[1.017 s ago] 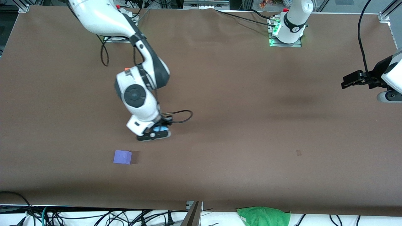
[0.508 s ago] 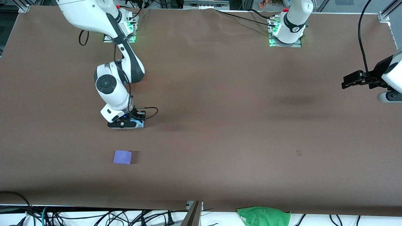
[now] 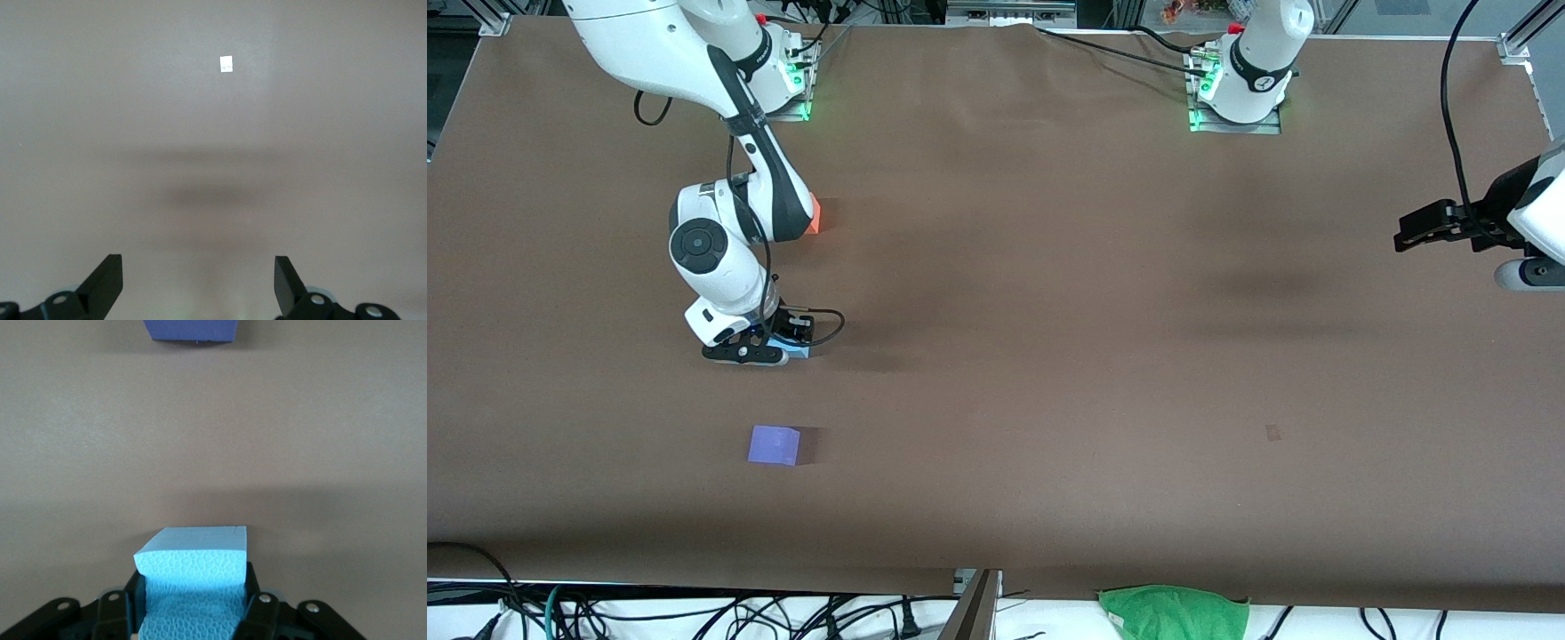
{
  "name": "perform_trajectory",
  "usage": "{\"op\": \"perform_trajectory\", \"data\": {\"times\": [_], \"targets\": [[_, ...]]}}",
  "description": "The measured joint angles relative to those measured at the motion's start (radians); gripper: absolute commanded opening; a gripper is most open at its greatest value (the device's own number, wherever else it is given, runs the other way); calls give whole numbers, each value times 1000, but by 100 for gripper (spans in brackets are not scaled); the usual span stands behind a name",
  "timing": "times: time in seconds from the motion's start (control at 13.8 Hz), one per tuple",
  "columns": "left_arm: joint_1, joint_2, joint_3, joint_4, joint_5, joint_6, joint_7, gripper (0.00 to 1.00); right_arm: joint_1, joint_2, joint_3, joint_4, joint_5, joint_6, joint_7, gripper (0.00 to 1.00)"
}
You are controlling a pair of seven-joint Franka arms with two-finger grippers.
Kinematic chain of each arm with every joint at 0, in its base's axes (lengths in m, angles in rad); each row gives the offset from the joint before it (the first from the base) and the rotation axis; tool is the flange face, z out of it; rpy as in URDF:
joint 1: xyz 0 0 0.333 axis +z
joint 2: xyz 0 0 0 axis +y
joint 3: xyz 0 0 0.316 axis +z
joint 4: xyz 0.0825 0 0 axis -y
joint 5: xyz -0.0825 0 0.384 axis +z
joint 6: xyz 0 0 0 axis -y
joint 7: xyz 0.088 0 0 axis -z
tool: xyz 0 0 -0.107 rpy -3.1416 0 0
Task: Place blue block between orange and purple blocks
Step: 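Carry the blue cube with the right gripper between orange and purple cubes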
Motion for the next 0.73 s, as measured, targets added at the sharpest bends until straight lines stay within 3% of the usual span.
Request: {"op": "perform_trajectory", "data": {"times": [0.22,0.36,0.51,0.73], "targets": [[0,0,0,0,0,0,0,100,-1,0,0,-3,0,-4,0,39],[0,0,0,0,0,0,0,100,-1,0,0,-4,0,-4,0,79],[0,0,0,0,0,0,0,100,-1,0,0,-4,0,-10,0,99],[0,0,0,0,0,0,0,100,-1,-7,0,-4,0,-51,0,99]]}}
